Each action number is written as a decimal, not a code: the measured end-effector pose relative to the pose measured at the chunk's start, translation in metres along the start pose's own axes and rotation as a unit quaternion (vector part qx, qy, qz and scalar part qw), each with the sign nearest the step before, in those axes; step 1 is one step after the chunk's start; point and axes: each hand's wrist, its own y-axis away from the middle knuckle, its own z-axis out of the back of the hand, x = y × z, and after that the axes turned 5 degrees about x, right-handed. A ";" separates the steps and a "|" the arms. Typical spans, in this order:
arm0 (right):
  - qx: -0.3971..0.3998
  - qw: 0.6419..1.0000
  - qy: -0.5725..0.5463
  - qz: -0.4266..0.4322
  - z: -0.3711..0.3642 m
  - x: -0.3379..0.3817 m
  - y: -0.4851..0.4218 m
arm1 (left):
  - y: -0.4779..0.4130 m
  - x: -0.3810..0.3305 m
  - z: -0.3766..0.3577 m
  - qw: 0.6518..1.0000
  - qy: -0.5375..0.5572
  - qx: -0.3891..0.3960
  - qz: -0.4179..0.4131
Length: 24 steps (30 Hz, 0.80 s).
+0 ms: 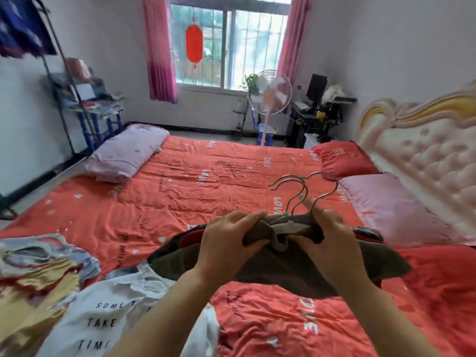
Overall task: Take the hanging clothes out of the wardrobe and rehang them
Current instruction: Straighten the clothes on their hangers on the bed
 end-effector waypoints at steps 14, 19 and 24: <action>0.098 0.969 -0.192 0.121 -0.009 0.185 0.061 | 0.165 -0.040 0.193 0.972 -0.185 -0.018 0.144; 0.158 0.949 -0.250 0.107 -0.044 0.252 0.091 | 0.231 -0.021 0.241 0.958 -0.203 0.000 0.204; 0.201 0.940 -0.258 0.100 -0.085 0.316 0.113 | 0.288 0.015 0.281 0.955 -0.173 -0.003 0.239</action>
